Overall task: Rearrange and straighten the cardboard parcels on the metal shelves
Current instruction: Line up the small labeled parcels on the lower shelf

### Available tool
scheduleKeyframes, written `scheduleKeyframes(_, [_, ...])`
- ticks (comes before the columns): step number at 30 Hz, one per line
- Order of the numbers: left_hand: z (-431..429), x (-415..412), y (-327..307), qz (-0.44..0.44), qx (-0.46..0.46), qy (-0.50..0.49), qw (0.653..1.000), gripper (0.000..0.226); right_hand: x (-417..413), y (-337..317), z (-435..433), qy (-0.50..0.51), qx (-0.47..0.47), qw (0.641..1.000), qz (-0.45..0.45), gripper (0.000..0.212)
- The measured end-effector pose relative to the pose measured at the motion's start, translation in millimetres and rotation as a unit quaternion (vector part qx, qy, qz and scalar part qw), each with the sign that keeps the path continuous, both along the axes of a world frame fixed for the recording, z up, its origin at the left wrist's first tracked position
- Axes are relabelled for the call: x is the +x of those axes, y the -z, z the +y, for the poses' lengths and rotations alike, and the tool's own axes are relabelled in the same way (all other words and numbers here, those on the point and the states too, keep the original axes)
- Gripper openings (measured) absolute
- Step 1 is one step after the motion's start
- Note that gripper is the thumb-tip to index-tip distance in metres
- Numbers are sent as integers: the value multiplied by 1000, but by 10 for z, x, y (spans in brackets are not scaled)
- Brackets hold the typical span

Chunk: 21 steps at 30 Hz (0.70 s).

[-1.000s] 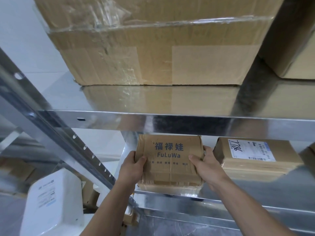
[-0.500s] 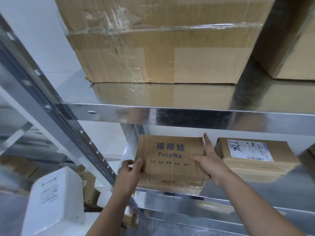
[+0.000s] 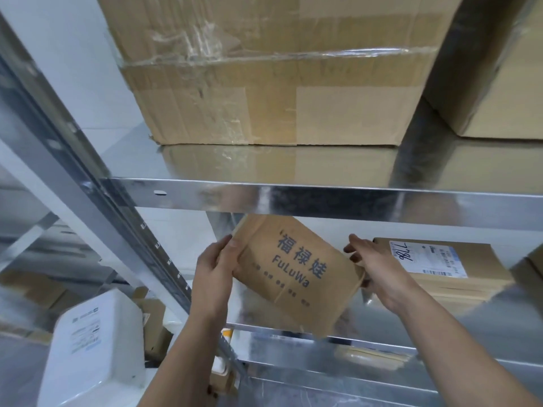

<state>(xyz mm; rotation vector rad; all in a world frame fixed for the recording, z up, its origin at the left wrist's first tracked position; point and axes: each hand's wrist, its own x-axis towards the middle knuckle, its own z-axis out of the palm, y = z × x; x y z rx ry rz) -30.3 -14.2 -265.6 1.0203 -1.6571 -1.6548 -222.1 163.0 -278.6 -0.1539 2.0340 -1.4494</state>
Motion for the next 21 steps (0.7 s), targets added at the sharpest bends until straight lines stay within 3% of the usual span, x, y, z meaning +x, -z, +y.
scheduleKeyframes(2, [-30, -57, -65, 53, 31, 11, 998, 42, 54, -5, 21, -53, 36, 998, -15, 43])
scheduleKeyframes(7, [0, -200, -176, 110, 87, 40, 989, 23, 274, 39, -2, -109, 68, 989, -75, 56])
scheduleKeyframes(13, [1, -226, -140, 60, 35, 45, 997, 18, 389, -22, -41, -70, -39, 986, -146, 64])
scheduleKeyframes(18, [-60, -197, -150, 5, -3, 77, 997, 33, 291, -211, -89, -66, -66, 992, -85, 54])
scheduleKeyframes(21, [-74, -184, -153, -51, 32, 106, 993, 37, 275, -278, -124, -132, -38, 990, -38, 52])
